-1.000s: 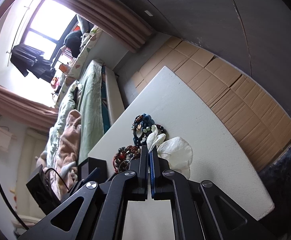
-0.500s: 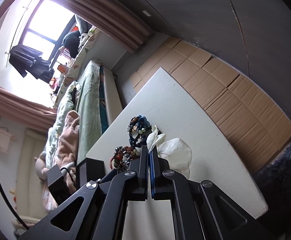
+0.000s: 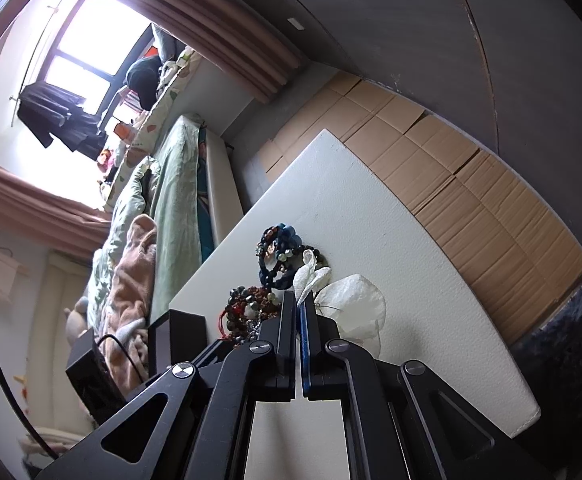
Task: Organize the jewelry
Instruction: 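Lift the white scrunchie with the right tool while the left tool approaches the silver bangle, then grasp the silver bangle with the left tool and lift it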
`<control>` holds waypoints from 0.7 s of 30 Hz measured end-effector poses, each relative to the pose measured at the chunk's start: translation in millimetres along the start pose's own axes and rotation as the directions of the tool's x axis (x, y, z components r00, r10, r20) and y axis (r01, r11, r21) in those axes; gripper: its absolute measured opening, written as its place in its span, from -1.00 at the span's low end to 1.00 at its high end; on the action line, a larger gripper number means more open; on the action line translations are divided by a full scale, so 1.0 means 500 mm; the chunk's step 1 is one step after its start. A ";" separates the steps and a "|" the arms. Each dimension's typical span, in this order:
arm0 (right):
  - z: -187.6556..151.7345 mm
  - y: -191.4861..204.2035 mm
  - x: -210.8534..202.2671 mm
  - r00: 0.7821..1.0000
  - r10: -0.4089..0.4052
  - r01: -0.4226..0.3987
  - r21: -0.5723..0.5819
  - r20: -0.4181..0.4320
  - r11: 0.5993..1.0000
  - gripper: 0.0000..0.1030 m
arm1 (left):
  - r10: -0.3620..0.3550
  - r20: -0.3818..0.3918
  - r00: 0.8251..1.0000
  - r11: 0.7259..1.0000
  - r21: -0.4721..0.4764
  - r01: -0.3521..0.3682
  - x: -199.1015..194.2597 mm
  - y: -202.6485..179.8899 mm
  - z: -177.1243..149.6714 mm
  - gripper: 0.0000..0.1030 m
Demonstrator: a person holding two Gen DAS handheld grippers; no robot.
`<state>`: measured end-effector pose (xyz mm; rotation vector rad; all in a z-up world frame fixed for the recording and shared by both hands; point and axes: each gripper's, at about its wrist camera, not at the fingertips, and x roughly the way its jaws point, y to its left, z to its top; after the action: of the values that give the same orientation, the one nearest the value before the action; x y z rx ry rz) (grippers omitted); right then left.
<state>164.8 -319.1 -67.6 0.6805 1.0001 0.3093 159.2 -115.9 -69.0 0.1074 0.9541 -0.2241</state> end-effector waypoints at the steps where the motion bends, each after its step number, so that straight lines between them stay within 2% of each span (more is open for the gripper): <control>1: -0.001 0.001 0.000 1.000 -0.001 0.001 -0.003 0.000 1.000 -0.94 | -0.001 -0.013 1.000 1.000 0.008 0.002 0.001 -0.006 -0.001 -0.93; 3: -0.001 0.001 -0.001 1.000 -0.004 0.004 -0.005 0.001 1.000 -0.94 | -0.008 -0.032 0.999 1.000 0.013 0.009 0.006 -0.012 -0.005 -0.82; 4: -0.002 -0.001 -0.002 1.000 -0.004 0.004 -0.004 0.002 1.000 -0.94 | -0.005 -0.035 0.999 1.000 0.024 0.006 0.009 -0.021 -0.008 -0.52; 5: -0.002 -0.001 -0.003 1.000 -0.003 0.003 -0.001 0.002 1.000 -0.94 | 0.002 -0.036 0.999 0.999 0.037 -0.001 0.013 -0.028 -0.010 0.05; 7: 0.000 -0.005 -0.008 1.000 -0.001 0.001 0.007 0.005 1.000 -0.94 | 0.016 -0.021 1.000 0.999 0.050 -0.015 0.012 -0.038 -0.014 0.59; 11: 0.010 -0.026 -0.033 0.999 0.005 -0.006 0.035 0.035 0.999 -0.94 | 0.010 -0.001 1.000 0.998 0.060 -0.010 0.009 -0.057 -0.012 0.60; 14: 0.017 -0.050 -0.060 0.998 0.002 -0.006 0.059 0.065 0.998 -0.94 | 0.079 -0.005 0.997 0.994 0.078 -0.078 0.025 -0.077 -0.014 0.60; 17: 0.023 -0.070 -0.082 0.996 -0.012 0.005 0.079 0.090 0.997 -0.94 | 0.109 -0.029 0.994 0.993 0.046 -0.108 0.045 -0.083 -0.018 0.60; 21: 0.026 -0.074 -0.086 0.996 -0.017 0.010 0.077 0.091 0.997 -0.94 | 0.200 -0.037 0.979 0.980 0.027 -0.199 0.069 -0.094 -0.026 0.60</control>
<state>151.1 -375.1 -58.5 0.7507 0.9321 0.2269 156.8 -164.1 -104.6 0.2285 0.9727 -0.0481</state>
